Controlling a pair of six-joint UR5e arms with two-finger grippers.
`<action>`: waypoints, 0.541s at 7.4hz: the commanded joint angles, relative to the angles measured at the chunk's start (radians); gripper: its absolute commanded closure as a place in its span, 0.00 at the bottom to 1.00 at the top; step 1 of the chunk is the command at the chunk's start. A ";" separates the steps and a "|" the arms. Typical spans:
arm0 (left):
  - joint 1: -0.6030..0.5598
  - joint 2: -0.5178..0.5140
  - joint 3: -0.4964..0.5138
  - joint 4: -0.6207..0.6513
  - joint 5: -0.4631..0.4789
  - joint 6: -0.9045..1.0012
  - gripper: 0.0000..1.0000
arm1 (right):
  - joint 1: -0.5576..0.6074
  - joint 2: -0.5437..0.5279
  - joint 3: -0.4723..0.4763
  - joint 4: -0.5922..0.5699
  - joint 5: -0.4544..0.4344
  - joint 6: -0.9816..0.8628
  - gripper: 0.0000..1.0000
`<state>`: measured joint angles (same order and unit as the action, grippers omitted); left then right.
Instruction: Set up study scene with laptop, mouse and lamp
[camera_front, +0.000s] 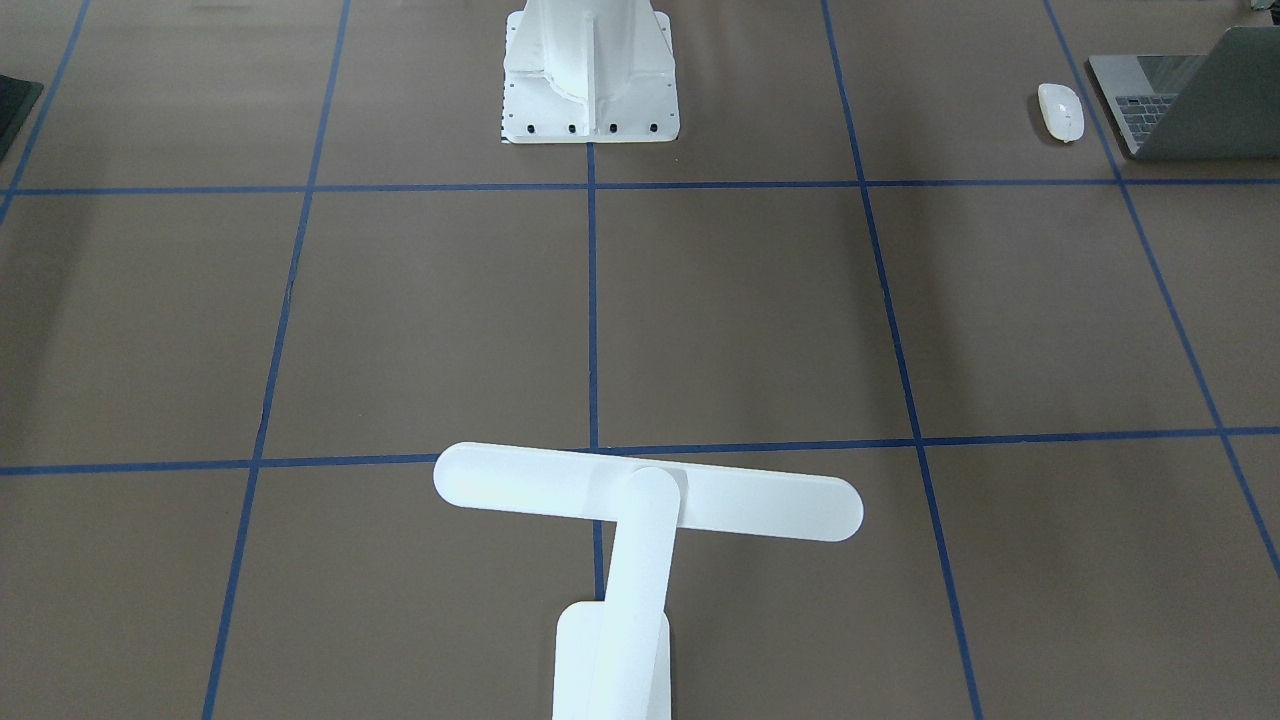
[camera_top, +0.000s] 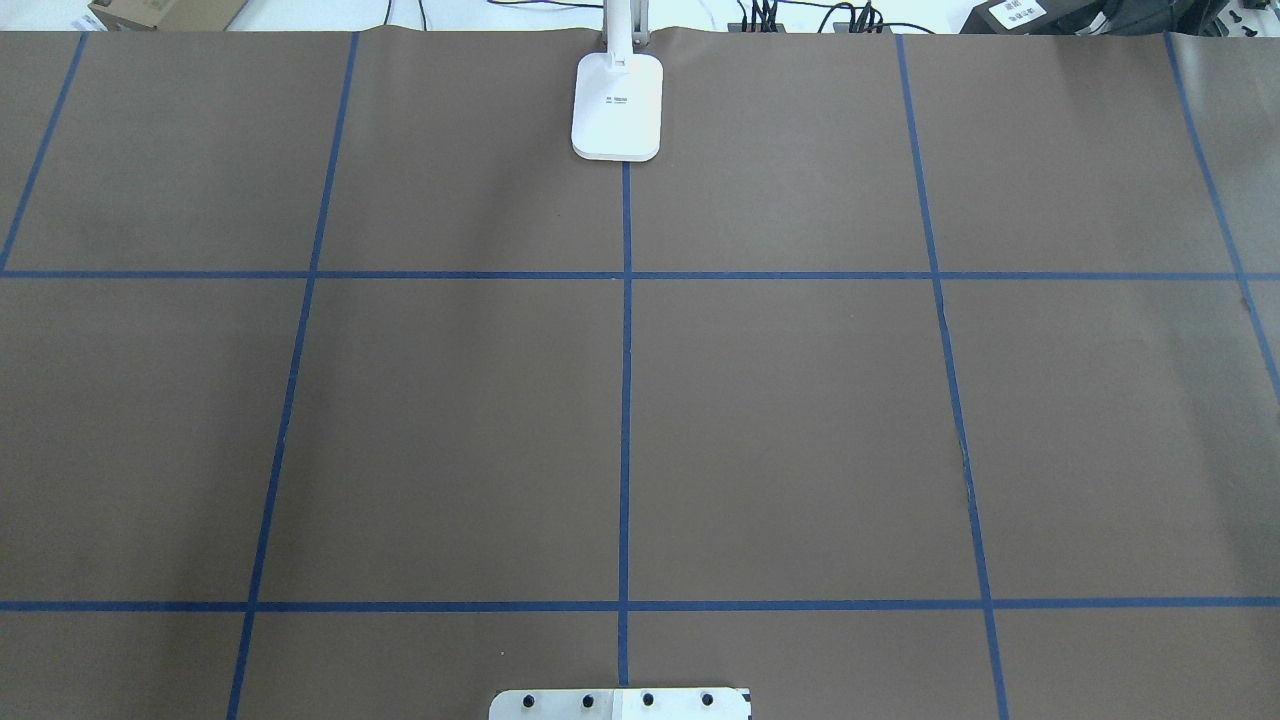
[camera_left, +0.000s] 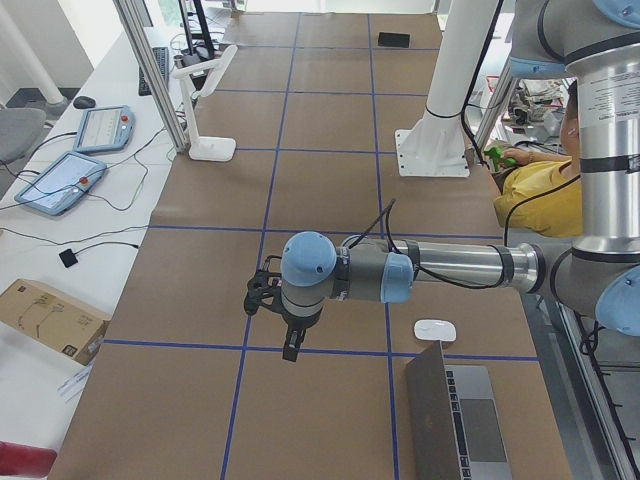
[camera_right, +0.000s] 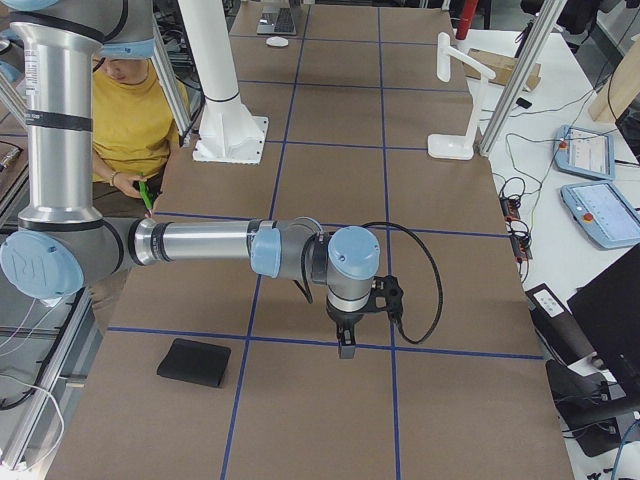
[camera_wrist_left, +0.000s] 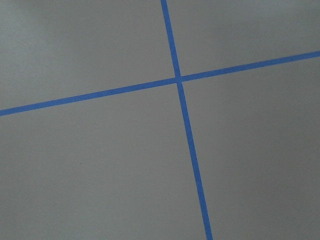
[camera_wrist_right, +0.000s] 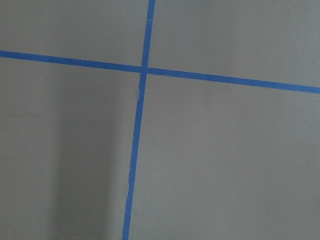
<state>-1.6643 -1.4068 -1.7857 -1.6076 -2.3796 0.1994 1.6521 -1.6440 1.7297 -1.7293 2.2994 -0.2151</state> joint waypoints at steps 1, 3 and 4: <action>0.000 -0.006 -0.003 0.001 0.008 0.000 0.00 | 0.000 0.010 0.001 0.001 -0.002 -0.003 0.00; 0.000 -0.026 0.000 0.000 0.005 -0.009 0.00 | 0.000 0.010 0.001 0.001 -0.002 -0.001 0.00; -0.003 -0.009 -0.001 0.005 -0.001 -0.006 0.00 | 0.000 0.010 -0.001 0.001 -0.002 -0.003 0.00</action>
<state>-1.6653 -1.4238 -1.7867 -1.6070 -2.3756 0.1934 1.6521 -1.6342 1.7302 -1.7288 2.2980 -0.2170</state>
